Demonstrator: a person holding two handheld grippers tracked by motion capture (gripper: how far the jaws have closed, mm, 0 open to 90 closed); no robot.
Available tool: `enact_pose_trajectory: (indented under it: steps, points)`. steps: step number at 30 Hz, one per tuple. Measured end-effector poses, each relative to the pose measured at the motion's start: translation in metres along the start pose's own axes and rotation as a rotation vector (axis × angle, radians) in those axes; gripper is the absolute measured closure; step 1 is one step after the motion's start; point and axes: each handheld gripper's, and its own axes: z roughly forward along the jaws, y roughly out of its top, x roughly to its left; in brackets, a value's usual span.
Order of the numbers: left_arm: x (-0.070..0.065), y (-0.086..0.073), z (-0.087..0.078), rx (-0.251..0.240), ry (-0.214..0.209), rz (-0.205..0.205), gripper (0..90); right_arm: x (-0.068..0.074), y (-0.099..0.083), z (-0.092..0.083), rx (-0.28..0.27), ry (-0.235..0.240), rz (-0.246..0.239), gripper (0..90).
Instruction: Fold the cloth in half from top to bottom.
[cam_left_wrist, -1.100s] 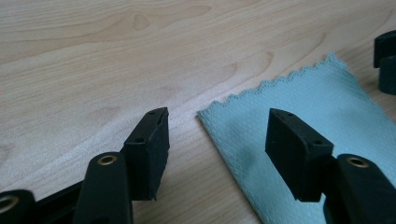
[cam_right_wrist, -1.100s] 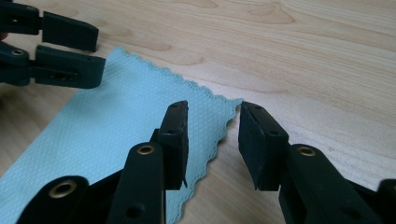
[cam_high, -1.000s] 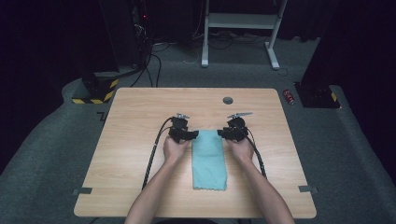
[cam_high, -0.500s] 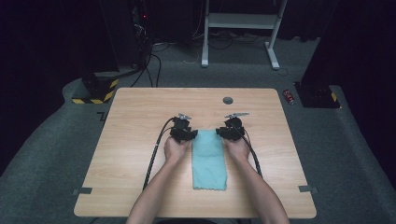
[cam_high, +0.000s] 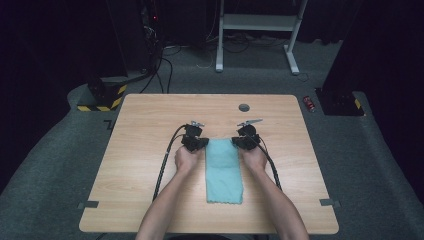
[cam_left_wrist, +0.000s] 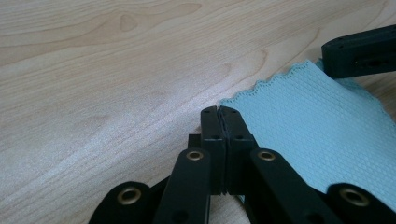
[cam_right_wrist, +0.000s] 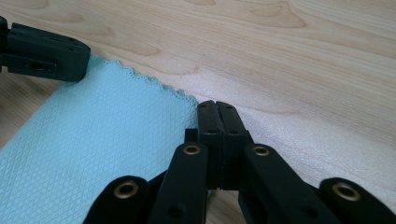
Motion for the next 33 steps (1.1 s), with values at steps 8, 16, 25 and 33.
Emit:
enact_pose_trajectory:
  steps: [8,16,25,33]
  points:
    - [0.001,0.0,-0.002,-0.022,-0.016,0.002,90.0,-0.005,0.001,-0.012,-0.045,0.015,-0.013,90.0]
    - [0.001,0.005,-0.012,-0.059,-0.041,0.009,90.0,-0.004,0.002,-0.016,-0.062,0.021,-0.019,90.0]
    - [0.003,0.018,-0.027,-0.108,-0.071,0.013,90.0,-0.006,0.008,-0.031,-0.112,0.029,-0.009,90.0]
    - [0.002,0.035,-0.032,-0.139,-0.092,0.014,90.0,-0.011,0.013,-0.039,-0.147,0.028,0.014,90.0]
